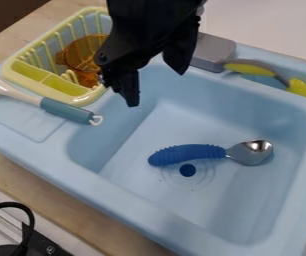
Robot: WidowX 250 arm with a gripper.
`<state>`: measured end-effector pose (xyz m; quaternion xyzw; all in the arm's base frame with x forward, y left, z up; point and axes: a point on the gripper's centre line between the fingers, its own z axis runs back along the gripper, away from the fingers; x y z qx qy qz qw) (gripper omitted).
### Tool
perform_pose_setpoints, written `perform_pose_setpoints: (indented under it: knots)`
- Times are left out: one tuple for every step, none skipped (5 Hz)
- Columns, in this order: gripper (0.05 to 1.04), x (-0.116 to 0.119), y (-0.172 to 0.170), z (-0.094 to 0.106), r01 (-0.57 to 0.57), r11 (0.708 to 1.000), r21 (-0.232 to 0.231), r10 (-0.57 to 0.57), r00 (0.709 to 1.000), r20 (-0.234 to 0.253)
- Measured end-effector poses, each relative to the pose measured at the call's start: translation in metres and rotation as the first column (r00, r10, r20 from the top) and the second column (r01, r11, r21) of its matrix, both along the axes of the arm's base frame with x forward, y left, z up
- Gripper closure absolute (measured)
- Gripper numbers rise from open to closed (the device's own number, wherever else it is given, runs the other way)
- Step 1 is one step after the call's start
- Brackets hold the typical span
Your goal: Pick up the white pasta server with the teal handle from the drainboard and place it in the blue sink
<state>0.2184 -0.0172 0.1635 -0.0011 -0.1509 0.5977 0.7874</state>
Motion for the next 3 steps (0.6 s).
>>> perform_pose_setpoints:
  knots:
    - [0.083,-0.003,0.0,-0.004,-0.001,1.0,-0.002,0.001,1.0,-0.015]
    - [0.083,-0.004,0.017,-0.01,-0.11,0.993,-0.035,0.109,0.994,-0.026]
    - [0.083,-0.009,0.032,-0.01,-0.214,0.975,-0.064,0.212,0.977,-0.03]
